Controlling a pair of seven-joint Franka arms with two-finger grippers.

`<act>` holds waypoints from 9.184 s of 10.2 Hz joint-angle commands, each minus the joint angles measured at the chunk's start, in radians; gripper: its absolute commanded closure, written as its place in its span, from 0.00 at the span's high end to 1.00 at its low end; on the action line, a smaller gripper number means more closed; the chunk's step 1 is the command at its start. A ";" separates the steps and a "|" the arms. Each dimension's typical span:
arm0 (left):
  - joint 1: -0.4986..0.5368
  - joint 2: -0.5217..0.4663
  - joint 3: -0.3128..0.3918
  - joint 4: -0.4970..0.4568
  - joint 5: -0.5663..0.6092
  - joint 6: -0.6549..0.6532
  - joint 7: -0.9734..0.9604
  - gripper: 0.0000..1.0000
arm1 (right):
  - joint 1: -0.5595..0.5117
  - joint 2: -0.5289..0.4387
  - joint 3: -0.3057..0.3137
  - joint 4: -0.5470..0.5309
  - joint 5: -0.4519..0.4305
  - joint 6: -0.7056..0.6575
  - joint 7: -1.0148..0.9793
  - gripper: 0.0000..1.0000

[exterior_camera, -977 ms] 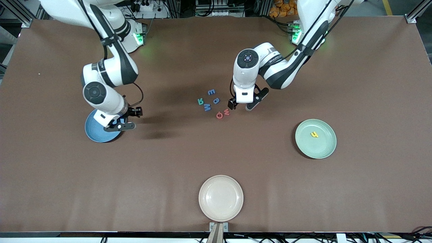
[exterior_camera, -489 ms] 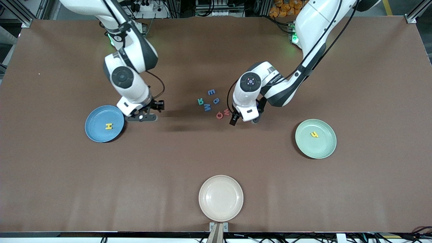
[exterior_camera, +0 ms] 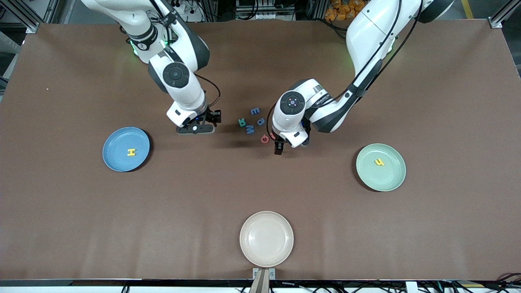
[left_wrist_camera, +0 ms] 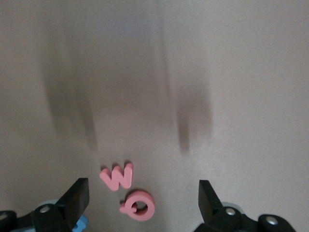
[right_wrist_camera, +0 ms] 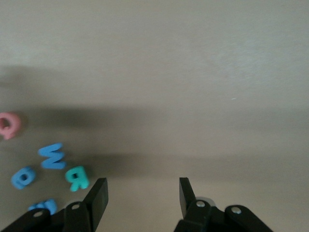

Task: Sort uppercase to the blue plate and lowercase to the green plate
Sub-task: 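Move the left gripper to the pink w while the right gripper returns, then grasp the teal R with the right gripper and lift it, then place the teal R on the blue plate while the left gripper grasps the w, then place the w on the green plate while the right gripper grasps the W, then carry the W with the right gripper while the left gripper reaches the E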

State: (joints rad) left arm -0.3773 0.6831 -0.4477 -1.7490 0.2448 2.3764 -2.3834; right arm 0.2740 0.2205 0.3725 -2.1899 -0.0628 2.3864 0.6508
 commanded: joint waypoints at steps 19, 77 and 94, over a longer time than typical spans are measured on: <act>-0.144 0.066 0.118 -0.010 0.008 0.106 -0.204 1.00 | 0.110 0.310 0.019 -0.007 -0.262 0.412 0.193 0.37; 0.465 -0.148 0.072 -0.138 0.165 -0.078 0.150 1.00 | 0.125 0.318 0.063 0.189 -0.431 0.166 0.497 0.72; 0.462 -0.137 -0.075 -0.132 0.145 -0.075 0.113 1.00 | 0.128 0.427 0.060 0.210 -0.632 0.263 0.506 0.35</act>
State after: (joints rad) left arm 0.0774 0.5630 -0.5147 -1.8715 0.3968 2.3134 -2.2576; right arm 0.4102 0.6215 0.4272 -2.0003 -0.6659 2.6387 1.1335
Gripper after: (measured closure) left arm 0.000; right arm 0.590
